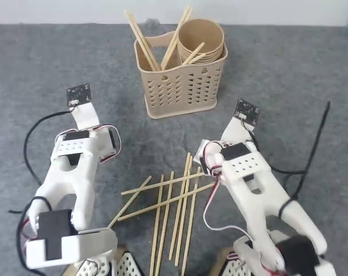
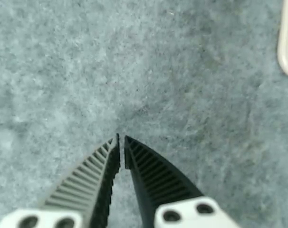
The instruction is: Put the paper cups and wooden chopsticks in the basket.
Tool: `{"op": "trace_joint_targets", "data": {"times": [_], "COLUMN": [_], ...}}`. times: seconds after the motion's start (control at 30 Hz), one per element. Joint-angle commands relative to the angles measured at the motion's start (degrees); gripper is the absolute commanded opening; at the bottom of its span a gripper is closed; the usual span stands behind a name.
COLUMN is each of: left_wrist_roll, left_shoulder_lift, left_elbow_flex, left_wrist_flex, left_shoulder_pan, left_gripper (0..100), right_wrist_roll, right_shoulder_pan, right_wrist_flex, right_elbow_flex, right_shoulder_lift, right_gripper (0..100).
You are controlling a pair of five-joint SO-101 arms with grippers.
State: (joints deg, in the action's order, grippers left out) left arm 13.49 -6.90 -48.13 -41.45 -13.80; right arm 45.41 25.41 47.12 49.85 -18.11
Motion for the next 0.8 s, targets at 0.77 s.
{"op": "trace_joint_targets", "data": {"times": [0.77], "left_wrist_roll": [0.26], "left_shoulder_lift": [-0.26], "left_elbow_flex": [2.42], "left_wrist_flex": [0.00], "left_shoulder_pan": [-0.26], "left_gripper": [1], "right_wrist_roll": [1.58], "right_shoulder_pan": [-7.25], "right_wrist_flex": [4.79], "right_elbow_flex": [-6.24], "right_shoulder_lift": [-1.54], "right_gripper": [0.8]}}
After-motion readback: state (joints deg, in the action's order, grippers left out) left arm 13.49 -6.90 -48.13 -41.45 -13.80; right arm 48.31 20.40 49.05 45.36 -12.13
